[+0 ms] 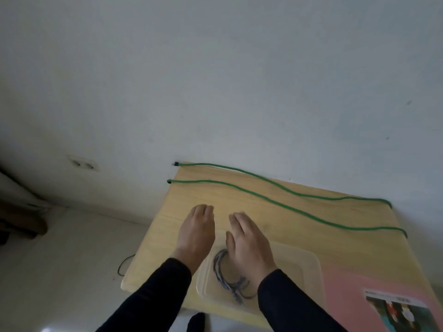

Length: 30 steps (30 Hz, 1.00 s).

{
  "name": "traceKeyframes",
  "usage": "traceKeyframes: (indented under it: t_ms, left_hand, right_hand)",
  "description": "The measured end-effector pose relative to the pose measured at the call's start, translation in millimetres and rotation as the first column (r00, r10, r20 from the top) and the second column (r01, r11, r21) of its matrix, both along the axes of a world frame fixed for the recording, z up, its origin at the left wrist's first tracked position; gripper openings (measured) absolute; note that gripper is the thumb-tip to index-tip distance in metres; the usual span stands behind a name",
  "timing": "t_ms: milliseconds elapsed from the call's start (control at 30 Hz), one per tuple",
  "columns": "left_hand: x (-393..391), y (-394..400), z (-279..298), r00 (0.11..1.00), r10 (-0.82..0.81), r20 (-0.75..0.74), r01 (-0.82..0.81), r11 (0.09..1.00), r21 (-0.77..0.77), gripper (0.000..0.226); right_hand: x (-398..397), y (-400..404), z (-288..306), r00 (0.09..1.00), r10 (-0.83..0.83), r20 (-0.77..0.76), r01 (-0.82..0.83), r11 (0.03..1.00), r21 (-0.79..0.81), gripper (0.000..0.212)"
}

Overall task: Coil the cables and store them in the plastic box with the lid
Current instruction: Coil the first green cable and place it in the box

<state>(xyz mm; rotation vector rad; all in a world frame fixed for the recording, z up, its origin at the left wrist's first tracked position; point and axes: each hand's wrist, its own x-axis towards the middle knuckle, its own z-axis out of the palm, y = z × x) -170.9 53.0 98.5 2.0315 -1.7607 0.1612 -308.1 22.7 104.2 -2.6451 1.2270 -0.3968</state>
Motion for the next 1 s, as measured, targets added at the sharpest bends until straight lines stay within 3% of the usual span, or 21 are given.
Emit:
traceKeyframes:
  t_ms: [233,367,567,733,767,833,1000]
  left_hand:
    - [93,-61,-18,0.999,0.044,-0.023,-0.042,0.996,0.08,0.024]
    - [148,-90,-49,0.978,0.111,-0.175,-0.088,0.987,0.134,0.028]
    - [188,-119,-91,0.974,-0.004,-0.225,0.044,0.983,0.176,0.037]
    - [199,-134,-111,0.962,-0.009,-0.273,0.052,0.987,0.15,0.006]
    - [200,-135,-110,0.953,0.007,-0.303,0.041,0.988,0.151,0.014]
    - [201,-137,-108,0.945,0.021,-0.326,0.017,0.993,0.115,0.026]
    - [205,-154,-65,0.898,0.004,-0.439,-0.042,0.996,-0.077,0.019]
  right_hand:
    - [69,-80,-12,0.999,-0.01,-0.033,0.009,1.0,-0.018,0.039]
    - [109,-118,-34,0.998,0.003,-0.062,-0.002,1.0,0.012,0.043]
    - [147,-157,-77,0.995,-0.021,-0.102,0.022,1.0,0.011,0.042]
    - [151,-175,-100,0.99,-0.009,-0.143,-0.001,0.997,-0.072,0.047]
    - [151,-178,-101,0.989,-0.009,-0.146,-0.002,0.997,-0.077,0.047]
    - [151,-181,-99,0.994,-0.011,-0.104,0.003,0.997,-0.076,0.041]
    - [152,-190,-57,0.985,-0.068,0.161,0.074,0.997,-0.029,0.024]
